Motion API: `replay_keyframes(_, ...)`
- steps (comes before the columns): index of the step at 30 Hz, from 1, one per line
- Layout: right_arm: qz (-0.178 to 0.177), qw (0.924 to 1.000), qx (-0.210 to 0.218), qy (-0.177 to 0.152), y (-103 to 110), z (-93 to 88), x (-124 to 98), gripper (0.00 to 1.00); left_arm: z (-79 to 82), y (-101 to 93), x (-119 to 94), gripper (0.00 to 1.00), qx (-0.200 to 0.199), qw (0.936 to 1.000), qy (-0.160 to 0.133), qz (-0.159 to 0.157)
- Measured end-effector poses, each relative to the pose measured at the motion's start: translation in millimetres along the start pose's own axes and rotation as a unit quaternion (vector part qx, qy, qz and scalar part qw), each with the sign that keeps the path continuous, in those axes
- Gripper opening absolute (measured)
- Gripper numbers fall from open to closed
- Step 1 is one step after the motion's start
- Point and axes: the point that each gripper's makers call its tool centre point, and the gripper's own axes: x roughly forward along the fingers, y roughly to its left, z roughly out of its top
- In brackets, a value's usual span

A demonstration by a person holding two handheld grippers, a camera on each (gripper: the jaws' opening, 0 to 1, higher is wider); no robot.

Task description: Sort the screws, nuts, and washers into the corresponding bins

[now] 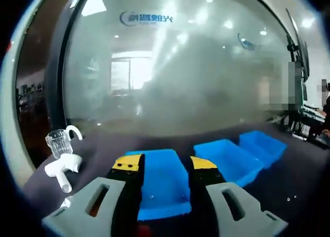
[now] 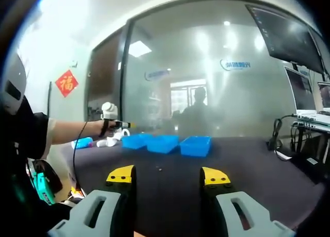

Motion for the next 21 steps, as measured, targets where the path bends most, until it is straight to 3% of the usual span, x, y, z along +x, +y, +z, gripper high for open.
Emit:
replay_keyframes(11,0.005,1.0000,-0.007,-0.004,1,4.0,7,0.45,-4.5,-30.4,-40,0.39,-0.016,0.9978,-0.023,-0.060)
replay_keyframes(21,0.004,0.9999,-0.009,-0.003,-2,4.3,7,0.45,-6.0,-62.0,-119,0.42,-0.033,0.9889,-0.066,-0.129)
